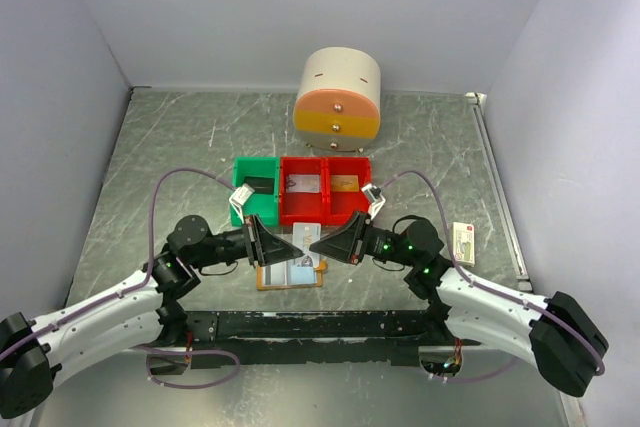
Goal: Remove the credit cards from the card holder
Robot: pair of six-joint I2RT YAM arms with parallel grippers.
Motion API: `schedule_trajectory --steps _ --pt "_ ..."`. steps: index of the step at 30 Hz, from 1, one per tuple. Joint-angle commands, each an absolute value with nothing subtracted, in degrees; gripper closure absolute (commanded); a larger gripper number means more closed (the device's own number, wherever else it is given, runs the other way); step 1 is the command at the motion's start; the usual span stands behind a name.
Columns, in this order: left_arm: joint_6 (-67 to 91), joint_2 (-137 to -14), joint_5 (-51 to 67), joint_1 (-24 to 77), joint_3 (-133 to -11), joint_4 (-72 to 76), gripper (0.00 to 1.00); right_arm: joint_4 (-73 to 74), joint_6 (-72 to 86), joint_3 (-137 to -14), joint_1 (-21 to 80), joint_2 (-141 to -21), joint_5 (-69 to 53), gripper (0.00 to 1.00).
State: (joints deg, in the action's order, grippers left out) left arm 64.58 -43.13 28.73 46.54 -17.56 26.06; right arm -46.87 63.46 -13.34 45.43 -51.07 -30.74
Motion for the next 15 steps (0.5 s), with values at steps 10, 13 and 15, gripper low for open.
schedule_trajectory --steps 10,13,15 --pt "66.56 -44.57 30.78 46.22 -15.72 33.41 0.93 -56.30 67.19 -13.60 45.10 -55.88 -33.49 0.83" --pt "66.53 -44.32 30.54 46.16 -15.83 32.35 0.93 -60.99 69.03 -12.90 45.09 -58.26 -34.27 0.93" --pt "65.75 -43.62 29.91 46.15 -16.20 29.66 0.93 -61.63 69.29 -12.51 45.16 -58.75 -34.08 1.00"
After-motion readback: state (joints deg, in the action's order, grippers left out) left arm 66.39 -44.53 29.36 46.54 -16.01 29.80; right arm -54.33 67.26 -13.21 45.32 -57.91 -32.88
